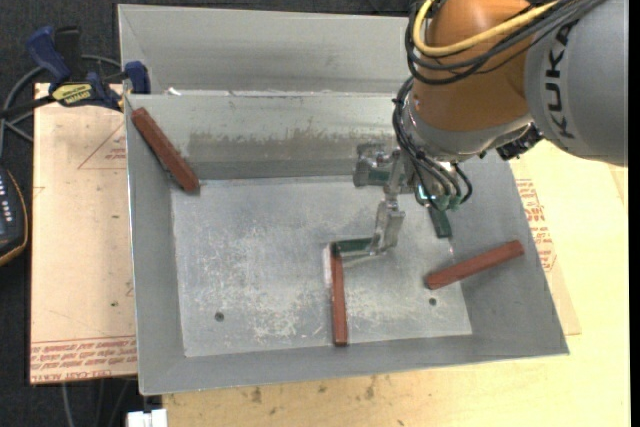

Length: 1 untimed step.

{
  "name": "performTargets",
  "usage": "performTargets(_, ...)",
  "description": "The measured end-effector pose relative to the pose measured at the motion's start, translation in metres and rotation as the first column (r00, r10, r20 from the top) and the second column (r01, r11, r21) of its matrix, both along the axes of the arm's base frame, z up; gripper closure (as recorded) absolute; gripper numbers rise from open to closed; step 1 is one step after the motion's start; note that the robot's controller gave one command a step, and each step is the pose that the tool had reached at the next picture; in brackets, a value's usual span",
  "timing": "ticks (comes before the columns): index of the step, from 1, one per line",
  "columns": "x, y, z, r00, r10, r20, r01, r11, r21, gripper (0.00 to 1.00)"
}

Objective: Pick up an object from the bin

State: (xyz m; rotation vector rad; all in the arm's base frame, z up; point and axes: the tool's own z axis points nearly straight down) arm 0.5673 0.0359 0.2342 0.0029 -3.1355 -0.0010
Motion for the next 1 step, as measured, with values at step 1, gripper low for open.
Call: performTargets(1, -0.02, -0.0253, -0.1685, 0.999, 0.042, 0.0, -0.042, 0.999, 0.0, 0.0)
